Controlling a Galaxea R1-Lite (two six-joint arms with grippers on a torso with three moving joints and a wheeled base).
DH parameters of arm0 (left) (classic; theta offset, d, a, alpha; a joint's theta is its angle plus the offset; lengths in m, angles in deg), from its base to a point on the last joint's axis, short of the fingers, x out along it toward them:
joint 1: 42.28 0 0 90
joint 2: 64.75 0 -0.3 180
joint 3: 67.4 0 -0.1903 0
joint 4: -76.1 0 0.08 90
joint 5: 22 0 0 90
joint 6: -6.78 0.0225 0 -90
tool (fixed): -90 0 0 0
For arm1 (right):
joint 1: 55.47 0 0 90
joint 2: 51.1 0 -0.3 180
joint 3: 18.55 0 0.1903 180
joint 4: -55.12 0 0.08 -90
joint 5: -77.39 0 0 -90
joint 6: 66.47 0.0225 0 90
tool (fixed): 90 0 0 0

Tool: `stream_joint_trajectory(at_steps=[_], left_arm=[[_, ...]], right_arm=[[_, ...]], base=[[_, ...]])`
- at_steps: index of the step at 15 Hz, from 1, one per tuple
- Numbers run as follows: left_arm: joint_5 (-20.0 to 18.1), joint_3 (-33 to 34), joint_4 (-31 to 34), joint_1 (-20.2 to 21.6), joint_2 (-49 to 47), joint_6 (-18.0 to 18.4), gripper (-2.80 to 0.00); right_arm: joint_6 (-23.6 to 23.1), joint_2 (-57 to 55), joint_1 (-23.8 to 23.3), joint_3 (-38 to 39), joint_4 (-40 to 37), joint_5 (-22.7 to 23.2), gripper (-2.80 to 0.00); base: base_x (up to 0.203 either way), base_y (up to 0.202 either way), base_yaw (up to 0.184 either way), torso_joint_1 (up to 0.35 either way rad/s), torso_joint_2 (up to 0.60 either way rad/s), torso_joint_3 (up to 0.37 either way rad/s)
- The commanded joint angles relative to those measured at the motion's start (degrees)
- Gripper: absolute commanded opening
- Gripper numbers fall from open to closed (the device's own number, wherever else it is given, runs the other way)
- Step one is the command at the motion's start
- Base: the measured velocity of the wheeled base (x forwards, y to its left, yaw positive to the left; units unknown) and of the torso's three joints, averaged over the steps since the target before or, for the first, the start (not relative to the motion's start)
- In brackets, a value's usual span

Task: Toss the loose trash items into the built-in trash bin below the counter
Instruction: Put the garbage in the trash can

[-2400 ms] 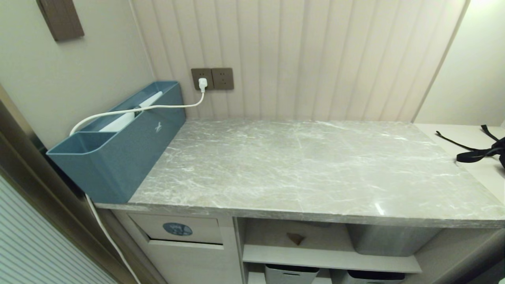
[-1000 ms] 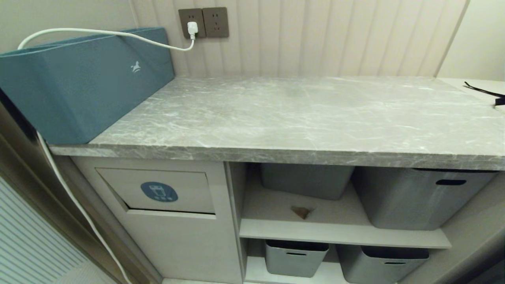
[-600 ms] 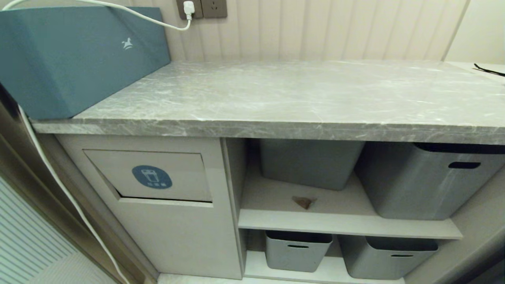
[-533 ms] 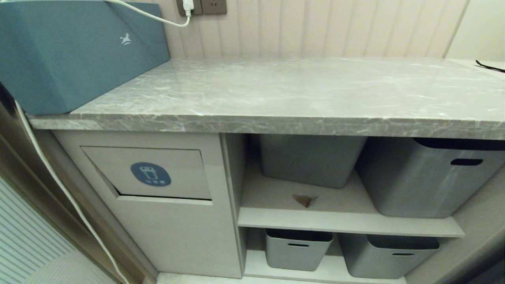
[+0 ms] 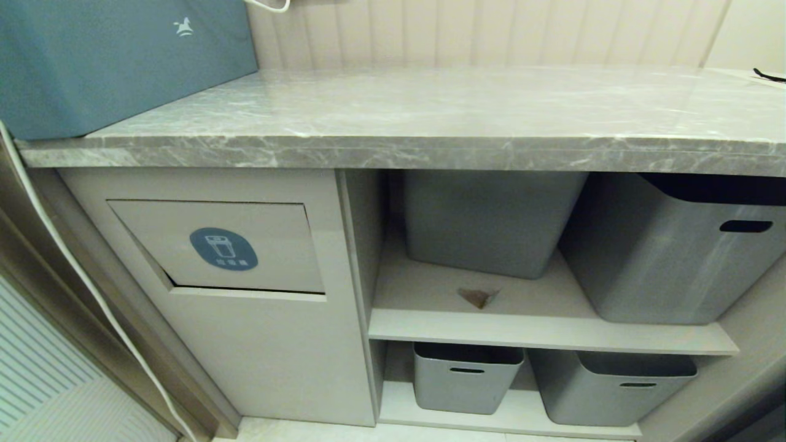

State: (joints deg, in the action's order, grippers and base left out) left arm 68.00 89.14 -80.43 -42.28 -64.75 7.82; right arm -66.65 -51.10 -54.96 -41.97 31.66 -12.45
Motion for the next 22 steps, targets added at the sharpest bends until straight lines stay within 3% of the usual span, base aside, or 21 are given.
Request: stream_joint_trajectory(at_steps=[1, 3, 6, 9, 11, 13, 16, 18, 22], left_arm=[[-0.1, 0.0, 0.1, 0.0, 0.0, 0.3, -2.80], [-0.6, -0.3, 0.2, 0.0, 0.0, 1.3, -2.80], [-1.2, -7.0, 0.0, 0.0, -5.7, 2.4, -2.80], [-1.7, -14.6, -2.3, -0.3, -24.8, 2.0, -2.80], [-1.8, -17.1, -7.5, -0.3, -39.4, 0.5, -2.80], [-1.8, -18.2, -18.2, -0.4, -54.4, -1.0, -2.80], [-1.8, -19.0, -40.8, -0.3, -75.9, -2.4, -2.80], [-2.0, -19.1, -52.4, -0.1, -85.7, -3.9, -2.80], [-2.2, -19.0, -69.6, 0.0, -99.7, -6.7, -2.80]], right_arm=[[0.0, 0.1, 0.0, 0.0, 0.0, 0.0, -2.80], [0.0, 0.1, 0.0, 0.0, 0.0, 0.0, -2.80], [0.0, 0.1, 0.0, 0.0, 0.0, 0.1, -2.80], [0.0, 0.1, 0.0, 0.0, 0.0, 0.1, -2.80], [0.0, 0.1, 0.0, 0.0, 0.0, 0.0, -2.80], [0.0, 0.1, 0.0, 0.0, 0.0, 0.0, -2.80], [0.0, 0.1, 0.0, 0.0, 0.0, 0.0, -2.80], [0.0, 0.1, 0.0, 0.0, 0.0, 0.0, -2.80], [0.0, 0.1, 0.0, 0.0, 0.0, 0.0, -2.80]], base=[[0.000, 0.000, 0.000, 0.002, 0.03, 0.023], [0.000, 0.000, 0.000, 0.000, 0.00, 0.000], [0.000, 0.000, 0.000, 0.000, 0.00, 0.000], [0.000, 0.000, 0.000, 0.000, 0.00, 0.000], [0.000, 0.000, 0.000, 0.000, 0.00, 0.000], [0.000, 0.000, 0.000, 0.000, 0.00, 0.000], [0.000, 0.000, 0.000, 0.000, 0.00, 0.000], [0.000, 0.000, 0.000, 0.000, 0.00, 0.000], [0.000, 0.000, 0.000, 0.000, 0.00, 0.000]])
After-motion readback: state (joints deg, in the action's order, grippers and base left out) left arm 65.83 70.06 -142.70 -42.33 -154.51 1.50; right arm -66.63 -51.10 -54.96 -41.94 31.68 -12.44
